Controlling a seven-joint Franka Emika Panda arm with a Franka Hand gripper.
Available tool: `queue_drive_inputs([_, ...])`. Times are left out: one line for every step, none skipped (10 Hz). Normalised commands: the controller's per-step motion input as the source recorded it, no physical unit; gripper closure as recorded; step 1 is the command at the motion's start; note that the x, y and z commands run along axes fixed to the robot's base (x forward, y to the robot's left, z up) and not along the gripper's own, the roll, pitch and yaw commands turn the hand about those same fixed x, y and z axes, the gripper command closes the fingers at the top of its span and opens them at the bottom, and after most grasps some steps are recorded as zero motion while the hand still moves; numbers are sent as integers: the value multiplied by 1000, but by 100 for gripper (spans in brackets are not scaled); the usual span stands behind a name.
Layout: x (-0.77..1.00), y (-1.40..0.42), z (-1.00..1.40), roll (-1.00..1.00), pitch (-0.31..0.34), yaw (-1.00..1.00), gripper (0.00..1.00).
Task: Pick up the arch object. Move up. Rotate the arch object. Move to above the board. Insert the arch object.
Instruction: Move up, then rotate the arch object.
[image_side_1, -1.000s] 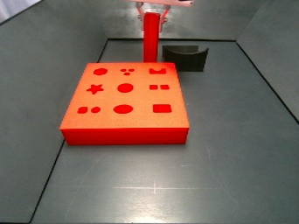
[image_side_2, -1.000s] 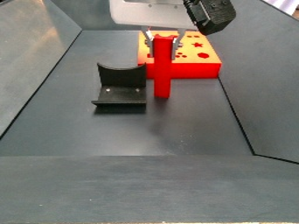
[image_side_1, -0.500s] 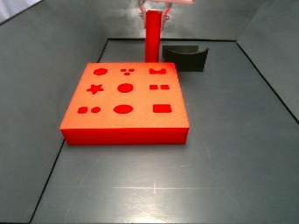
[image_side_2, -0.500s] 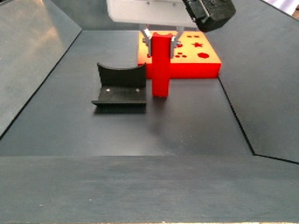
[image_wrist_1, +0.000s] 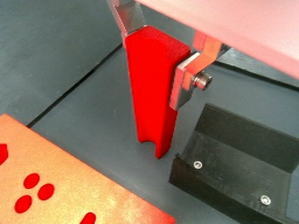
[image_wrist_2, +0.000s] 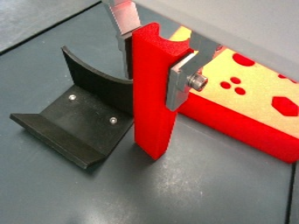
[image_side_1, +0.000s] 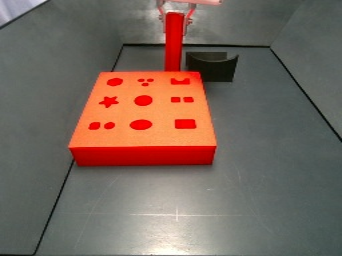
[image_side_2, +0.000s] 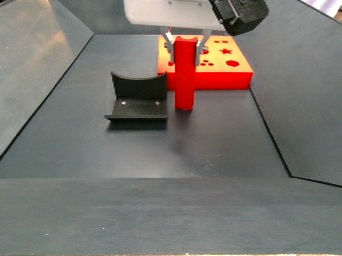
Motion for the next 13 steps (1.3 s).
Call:
queue_drive_inputs([0, -11, 834, 0, 0, 43, 100])
queue_drive_inputs([-16, -16, 684, -16, 22, 45, 100])
queue_drive_inputs([-11, -15, 582, -25, 25, 41, 100])
queue_drive_inputs([-2, -11, 361, -44, 37, 33, 100])
queue_drive_inputs([5, -8, 188, -57, 50, 28, 100])
queue_drive_inputs([-953, -138, 999, 0, 0, 0, 100])
queue_drive_inputs([-942, -136, 989, 0, -8, -1, 100])
queue_drive_inputs([-831, -97, 887, -10, -65, 7, 100])
queue_drive_inputs([-724, -55, 746, -35, -61, 11, 100])
queue_drive_inputs([-545, -24, 538, -68, -43, 9, 100])
queue_drive_inputs([-446, -17, 427, -83, -34, 0, 100])
queue_drive_inputs([-241, -8, 206, -110, -25, -13, 100])
queue_drive_inputs([0, 0, 0, -24, -12, -1000, 100])
